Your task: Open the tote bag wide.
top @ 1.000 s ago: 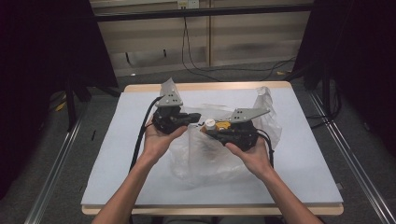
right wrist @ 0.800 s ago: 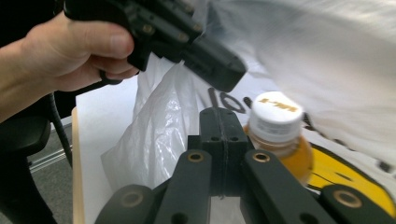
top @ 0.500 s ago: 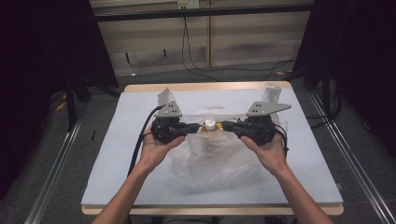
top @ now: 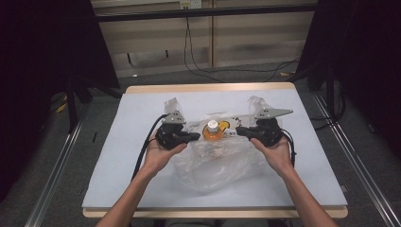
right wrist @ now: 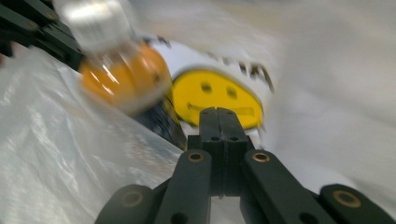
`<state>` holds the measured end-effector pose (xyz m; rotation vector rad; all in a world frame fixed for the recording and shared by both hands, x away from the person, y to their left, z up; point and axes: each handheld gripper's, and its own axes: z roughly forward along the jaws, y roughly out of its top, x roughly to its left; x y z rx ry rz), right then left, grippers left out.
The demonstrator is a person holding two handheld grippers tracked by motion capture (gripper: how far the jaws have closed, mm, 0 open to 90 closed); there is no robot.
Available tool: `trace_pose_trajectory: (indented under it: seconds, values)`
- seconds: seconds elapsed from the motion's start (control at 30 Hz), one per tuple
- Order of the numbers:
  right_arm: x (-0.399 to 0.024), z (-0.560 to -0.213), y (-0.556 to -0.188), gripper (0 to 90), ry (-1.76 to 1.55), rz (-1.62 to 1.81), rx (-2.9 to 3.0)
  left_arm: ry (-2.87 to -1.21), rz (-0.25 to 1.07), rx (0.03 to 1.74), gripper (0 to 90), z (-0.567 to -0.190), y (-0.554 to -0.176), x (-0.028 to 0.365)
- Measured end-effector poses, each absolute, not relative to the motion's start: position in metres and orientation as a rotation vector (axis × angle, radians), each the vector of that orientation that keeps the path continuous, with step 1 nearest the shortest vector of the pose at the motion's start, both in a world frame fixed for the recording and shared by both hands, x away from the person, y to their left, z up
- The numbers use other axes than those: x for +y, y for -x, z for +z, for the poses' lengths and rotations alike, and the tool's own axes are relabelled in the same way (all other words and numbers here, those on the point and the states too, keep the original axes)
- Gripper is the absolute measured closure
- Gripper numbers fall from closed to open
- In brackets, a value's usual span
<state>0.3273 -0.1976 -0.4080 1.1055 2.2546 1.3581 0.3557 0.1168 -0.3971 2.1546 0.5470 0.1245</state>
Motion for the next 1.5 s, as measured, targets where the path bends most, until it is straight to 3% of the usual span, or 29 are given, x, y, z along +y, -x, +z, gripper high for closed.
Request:
trace_pose_trajectory:
  seconds: [0.53, 0.9, 1.5]
  values:
    - [-0.206, -0.468, -0.331, 90.0, -1.189, 1.276, 2.422, -2.331, 0.032, 0.518, 90.0, -0.455, -0.349, 0.124]
    - [-0.223, -0.481, -0.321, 90.0, -1.2, 1.168, 2.481, -2.313, -0.004, 0.512, 90.0, -0.478, -0.345, 0.154]
    - [-0.247, -0.484, -0.29, 90.0, -1.166, 1.188, 2.543, -2.328, -0.006, 0.486, 90.0, -0.476, -0.314, 0.176]
